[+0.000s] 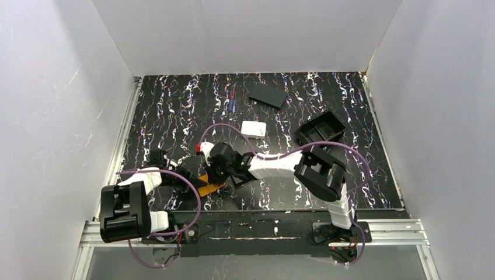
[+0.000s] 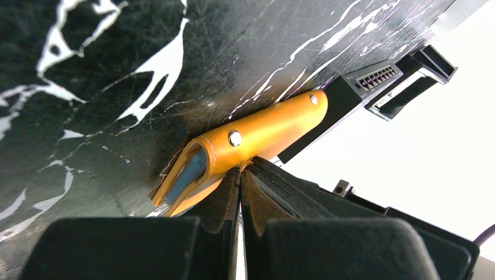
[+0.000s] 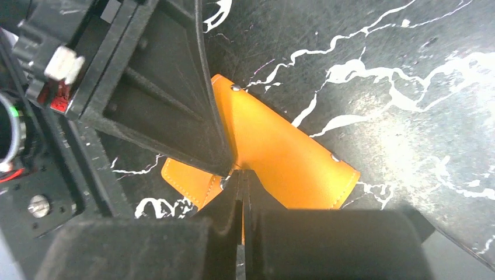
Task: Put the credit cards into the card holder
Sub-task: Close the card holder at the center of the board.
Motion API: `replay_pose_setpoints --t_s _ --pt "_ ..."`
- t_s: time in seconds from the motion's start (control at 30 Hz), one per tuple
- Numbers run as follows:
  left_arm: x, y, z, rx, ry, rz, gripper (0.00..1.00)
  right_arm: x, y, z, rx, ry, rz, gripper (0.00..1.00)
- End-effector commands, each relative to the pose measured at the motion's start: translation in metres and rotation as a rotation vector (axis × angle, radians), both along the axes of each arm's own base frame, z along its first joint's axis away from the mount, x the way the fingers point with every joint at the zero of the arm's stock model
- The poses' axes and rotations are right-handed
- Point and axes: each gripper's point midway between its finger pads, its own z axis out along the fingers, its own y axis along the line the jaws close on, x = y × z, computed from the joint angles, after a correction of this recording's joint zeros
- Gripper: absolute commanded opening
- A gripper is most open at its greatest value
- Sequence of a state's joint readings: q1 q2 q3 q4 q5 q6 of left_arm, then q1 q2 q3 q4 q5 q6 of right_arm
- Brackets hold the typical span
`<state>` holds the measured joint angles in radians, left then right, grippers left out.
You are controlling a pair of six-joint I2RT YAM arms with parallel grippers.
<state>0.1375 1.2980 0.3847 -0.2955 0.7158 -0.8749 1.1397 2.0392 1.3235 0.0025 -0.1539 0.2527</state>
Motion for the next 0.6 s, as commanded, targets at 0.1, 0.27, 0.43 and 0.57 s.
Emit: replay_pose_setpoints --t_s 0.1,0.27,0.43,0.57 --pt "-0.018 0.009 -0.02 0.092 0.072 -0.006 0.0 0.008 -0.124 -0.116 -0.552 -0.389 -0.039 0.01" --pt "-0.017 0.005 -0.019 0.062 0.075 -0.005 0.0 0.001 -0.116 -0.116 -0.453 -0.381 -0.037 0.01" --pt "-0.009 0.002 -0.01 0.025 0.049 -0.004 0.0 -0.03 -0.077 -0.096 -0.208 -0.129 0.093 0.01" --pt "0.001 -0.001 0.007 -0.012 0.018 -0.012 0.0 -0.047 -0.047 -0.067 -0.026 0.065 0.163 0.01"
